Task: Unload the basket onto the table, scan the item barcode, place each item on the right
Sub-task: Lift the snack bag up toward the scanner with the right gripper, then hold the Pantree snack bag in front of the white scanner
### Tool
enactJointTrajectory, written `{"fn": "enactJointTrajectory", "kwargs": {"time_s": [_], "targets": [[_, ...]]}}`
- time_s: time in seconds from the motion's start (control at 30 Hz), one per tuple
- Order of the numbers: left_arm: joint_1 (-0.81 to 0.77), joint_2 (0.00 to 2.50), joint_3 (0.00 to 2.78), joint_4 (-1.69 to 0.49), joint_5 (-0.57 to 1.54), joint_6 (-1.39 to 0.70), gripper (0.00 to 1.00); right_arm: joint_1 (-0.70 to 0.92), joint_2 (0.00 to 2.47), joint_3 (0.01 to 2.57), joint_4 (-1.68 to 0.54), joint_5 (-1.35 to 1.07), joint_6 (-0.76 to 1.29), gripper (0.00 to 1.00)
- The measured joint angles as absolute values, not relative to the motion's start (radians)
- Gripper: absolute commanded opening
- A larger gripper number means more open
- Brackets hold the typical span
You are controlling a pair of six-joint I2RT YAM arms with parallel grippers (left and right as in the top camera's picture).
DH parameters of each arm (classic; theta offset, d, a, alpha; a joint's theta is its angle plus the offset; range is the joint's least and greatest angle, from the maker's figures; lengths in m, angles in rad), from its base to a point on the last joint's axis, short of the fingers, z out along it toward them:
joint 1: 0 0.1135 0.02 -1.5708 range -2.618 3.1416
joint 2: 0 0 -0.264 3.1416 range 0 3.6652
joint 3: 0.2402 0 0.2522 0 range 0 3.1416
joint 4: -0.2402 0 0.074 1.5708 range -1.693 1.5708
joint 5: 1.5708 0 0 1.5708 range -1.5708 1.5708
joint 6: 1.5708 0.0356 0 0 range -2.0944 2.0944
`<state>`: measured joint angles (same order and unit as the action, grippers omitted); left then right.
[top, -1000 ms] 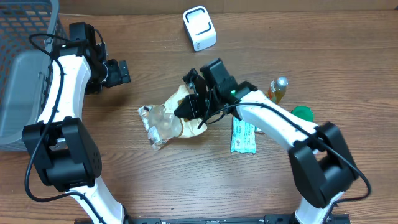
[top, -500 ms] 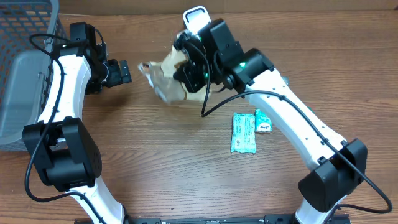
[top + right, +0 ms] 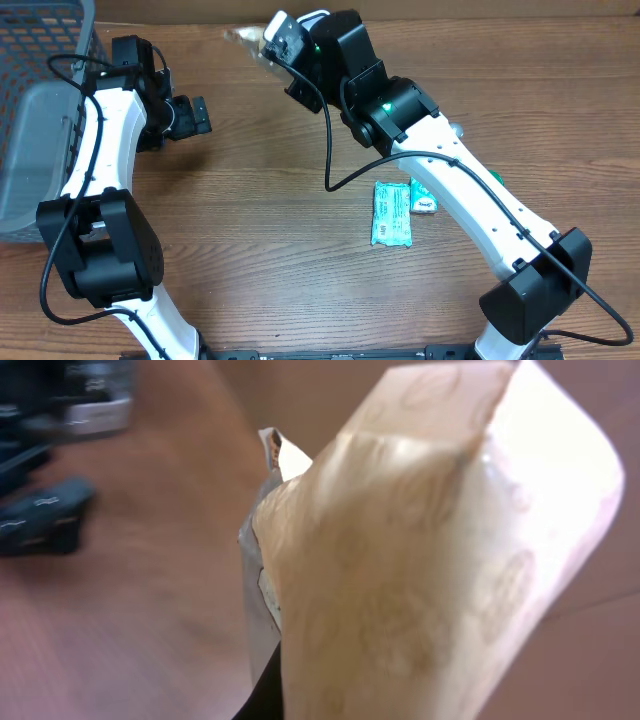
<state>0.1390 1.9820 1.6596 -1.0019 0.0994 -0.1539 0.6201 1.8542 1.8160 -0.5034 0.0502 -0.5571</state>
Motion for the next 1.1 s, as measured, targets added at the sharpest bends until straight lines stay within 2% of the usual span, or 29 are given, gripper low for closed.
{"fn": "enactJointTrajectory", "kwargs": {"time_s": [0.27, 0.73, 1.1], "targets": [[0.139, 1.982, 1.659, -1.002, 0.102, -0.154, 1.0, 0.619, 1.922, 1.817, -0.256, 0.203, -0.691, 0.04], [0.139, 1.982, 1.659, -1.002, 0.102, -0.154, 1.0, 0.57, 2.166, 1.816, 0.079, 0.356, -0.811, 0.04], [0.139, 1.982, 1.66, -1.002, 0.102, -0.154, 1.0, 0.542, 2.226, 1.817, 0.112, 0.358, -0.817, 0.04]]}}
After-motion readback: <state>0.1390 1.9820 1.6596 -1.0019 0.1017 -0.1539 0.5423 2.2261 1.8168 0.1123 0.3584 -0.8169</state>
